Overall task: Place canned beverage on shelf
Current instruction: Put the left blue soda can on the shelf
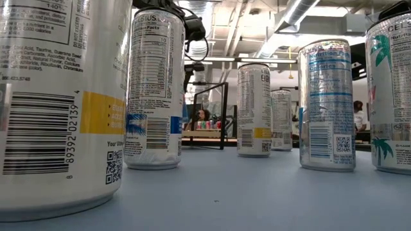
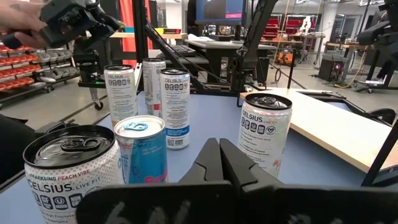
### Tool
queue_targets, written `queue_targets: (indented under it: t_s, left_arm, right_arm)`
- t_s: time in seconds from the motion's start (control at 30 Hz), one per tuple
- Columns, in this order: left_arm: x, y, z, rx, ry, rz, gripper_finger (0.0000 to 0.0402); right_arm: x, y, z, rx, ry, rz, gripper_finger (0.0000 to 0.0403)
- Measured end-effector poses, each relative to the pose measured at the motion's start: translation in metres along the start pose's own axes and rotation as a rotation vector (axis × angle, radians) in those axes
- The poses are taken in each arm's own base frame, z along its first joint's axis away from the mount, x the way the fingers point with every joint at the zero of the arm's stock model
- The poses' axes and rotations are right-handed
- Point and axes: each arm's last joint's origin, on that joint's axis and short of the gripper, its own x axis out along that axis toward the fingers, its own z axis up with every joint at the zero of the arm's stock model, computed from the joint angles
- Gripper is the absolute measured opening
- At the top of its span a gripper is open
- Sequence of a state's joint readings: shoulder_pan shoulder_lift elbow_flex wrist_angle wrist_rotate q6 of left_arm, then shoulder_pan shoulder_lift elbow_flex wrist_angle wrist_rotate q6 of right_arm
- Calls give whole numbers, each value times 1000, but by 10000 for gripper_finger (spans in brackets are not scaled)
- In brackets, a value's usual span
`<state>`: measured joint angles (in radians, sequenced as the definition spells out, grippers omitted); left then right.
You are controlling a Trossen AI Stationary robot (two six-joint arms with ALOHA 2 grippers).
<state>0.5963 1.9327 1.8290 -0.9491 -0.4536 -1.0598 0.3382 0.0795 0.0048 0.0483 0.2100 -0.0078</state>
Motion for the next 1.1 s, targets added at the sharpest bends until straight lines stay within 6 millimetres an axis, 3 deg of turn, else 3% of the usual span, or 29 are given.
queue_targets:
  t_s: [0.8, 1.1]
  left_arm:
    - [7, 6, 9, 55, 76, -24, 214]
    - [24, 6, 3, 148, 153, -6, 214]
  right_arm:
    - [0, 0, 0, 0, 0, 0, 0]
    - [0, 0, 0, 0, 0, 0, 0]
